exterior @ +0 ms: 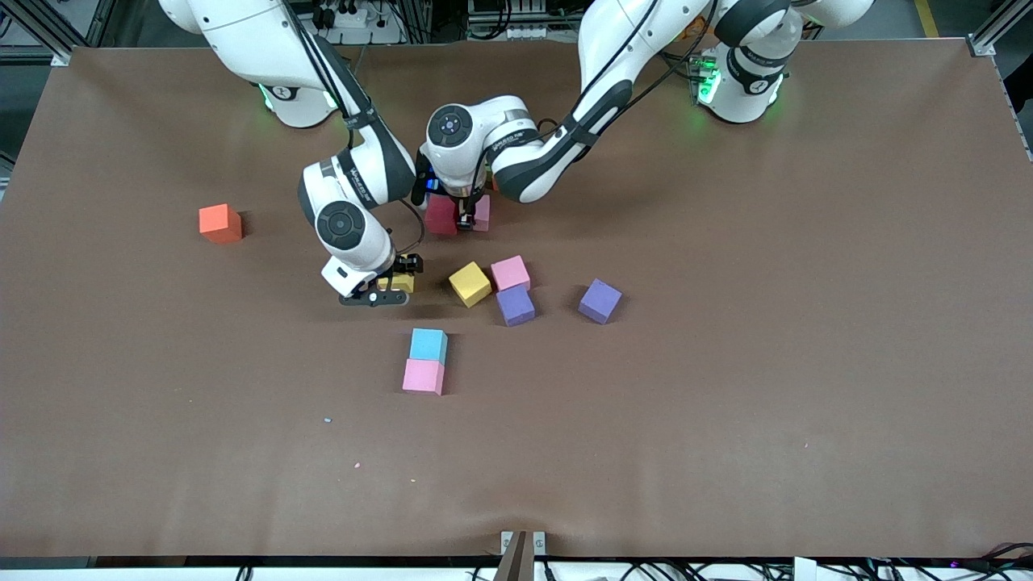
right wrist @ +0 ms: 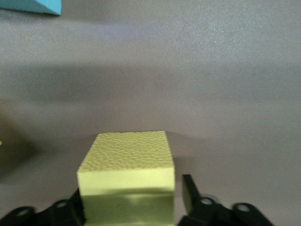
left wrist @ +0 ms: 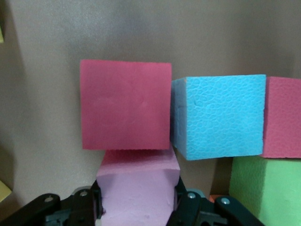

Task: Arrange 11 blocks into digit 3
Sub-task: 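Grasp the yellow cube with the right gripper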

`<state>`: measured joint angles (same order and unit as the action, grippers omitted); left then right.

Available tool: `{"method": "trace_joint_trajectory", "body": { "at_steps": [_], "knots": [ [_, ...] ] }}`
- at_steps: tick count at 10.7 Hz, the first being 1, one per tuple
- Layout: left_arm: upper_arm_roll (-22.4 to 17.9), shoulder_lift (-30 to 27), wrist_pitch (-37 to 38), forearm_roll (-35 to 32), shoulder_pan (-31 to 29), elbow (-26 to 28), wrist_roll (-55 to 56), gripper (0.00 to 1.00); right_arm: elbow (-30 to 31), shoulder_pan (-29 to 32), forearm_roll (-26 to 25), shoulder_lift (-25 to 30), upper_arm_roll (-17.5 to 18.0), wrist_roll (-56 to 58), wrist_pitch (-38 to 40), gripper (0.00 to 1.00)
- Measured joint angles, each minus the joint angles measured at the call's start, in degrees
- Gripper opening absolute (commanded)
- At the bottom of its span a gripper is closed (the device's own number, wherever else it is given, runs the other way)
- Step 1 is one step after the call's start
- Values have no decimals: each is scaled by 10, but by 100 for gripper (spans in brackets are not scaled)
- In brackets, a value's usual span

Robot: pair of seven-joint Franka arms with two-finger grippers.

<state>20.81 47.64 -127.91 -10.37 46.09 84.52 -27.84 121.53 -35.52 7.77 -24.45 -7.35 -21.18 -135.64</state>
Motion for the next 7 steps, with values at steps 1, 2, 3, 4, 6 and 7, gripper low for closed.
{"method": "trace_joint_trajectory", "body": {
  "at_steps": [1,2,3,4,6,7],
  "knots": [
    [0,0,0,-1,0,0,0,100,0,0,0,1,0,-4,0,0],
    [-2,0,0,-2,2,0,0,100,0,0,0,3,-1,-7,0,0],
    [-4,1,0,-3,3,0,0,100,0,1,0,6,-2,-8,0,0],
    [-5,1,0,-3,4,0,0,100,0,2,0,10,-3,-10,0,0],
    [-5,1,0,-3,6,-3,0,100,0,7,0,25,-5,-12,0,0],
    [-5,0,0,-3,6,-7,0,100,0,11,0,31,-5,-12,1,0]
  ]
}}
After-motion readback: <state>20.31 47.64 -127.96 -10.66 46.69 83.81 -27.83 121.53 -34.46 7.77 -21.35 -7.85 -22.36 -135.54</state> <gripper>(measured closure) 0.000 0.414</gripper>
